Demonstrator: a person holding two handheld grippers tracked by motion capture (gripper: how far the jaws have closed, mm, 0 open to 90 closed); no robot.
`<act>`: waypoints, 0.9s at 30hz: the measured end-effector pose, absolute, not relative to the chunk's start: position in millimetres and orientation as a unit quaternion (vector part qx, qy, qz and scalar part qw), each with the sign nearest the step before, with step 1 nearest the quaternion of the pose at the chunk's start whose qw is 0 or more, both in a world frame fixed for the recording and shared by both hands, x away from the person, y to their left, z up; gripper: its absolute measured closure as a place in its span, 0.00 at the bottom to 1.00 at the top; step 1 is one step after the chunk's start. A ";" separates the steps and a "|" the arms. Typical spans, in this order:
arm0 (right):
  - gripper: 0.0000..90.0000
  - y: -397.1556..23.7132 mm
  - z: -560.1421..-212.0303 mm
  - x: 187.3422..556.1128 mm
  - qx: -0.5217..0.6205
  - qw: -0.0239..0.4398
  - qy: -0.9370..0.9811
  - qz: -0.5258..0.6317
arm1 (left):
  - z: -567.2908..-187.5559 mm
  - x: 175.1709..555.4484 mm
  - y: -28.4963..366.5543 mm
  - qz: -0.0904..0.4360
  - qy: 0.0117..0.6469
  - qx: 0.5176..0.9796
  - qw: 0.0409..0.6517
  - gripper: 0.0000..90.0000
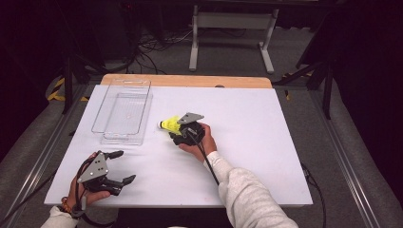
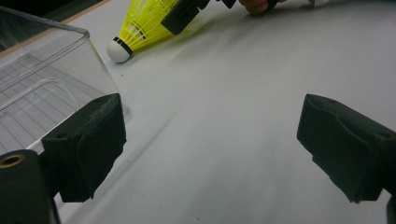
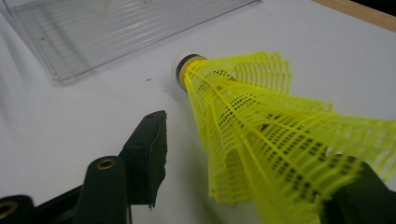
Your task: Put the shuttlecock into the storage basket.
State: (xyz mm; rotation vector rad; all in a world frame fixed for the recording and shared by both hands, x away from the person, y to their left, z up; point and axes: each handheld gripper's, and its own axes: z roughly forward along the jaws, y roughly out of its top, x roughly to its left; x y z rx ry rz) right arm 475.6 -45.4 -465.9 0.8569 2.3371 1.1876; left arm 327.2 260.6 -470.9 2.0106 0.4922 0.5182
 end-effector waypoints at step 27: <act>0.92 -33.6 -460.9 506.7 0.318 0.185 0.841 0.398 | -471.8 327.4 262.1 0.210 0.202 0.827 0.482 0.10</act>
